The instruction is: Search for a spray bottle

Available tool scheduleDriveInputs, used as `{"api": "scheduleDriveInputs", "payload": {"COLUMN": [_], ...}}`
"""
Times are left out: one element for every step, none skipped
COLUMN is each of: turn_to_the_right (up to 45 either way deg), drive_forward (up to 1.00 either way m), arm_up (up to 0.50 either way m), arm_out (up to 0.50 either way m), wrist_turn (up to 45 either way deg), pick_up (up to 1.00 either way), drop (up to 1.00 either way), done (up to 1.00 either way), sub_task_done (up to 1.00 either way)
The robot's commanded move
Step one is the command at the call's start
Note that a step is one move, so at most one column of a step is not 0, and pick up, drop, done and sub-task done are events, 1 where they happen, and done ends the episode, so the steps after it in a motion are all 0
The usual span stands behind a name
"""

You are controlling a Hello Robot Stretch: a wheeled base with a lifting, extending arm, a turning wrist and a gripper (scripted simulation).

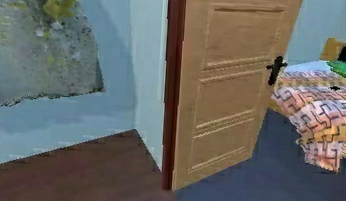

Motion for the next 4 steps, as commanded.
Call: {"api": "scheduleDriveInputs", "payload": {"turn_to_the_right": [45.0,18.0,0.0,0.0], "drive_forward": [0.00,0.00,1.00,0.80], "arm_up": [0.00,0.00,0.00,0.00], "arm_out": [0.00,0.00,0.00,0.00], "wrist_turn": [0.0,0.0,0.0,0.0], "pick_up": [0.00,0.00,0.00,0.00], "drop": [0.00,0.00,0.00,0.00], "done": [0.00,0.00,0.00,0.00], "sub_task_done": [0.00,0.00,0.00,0.00]}}
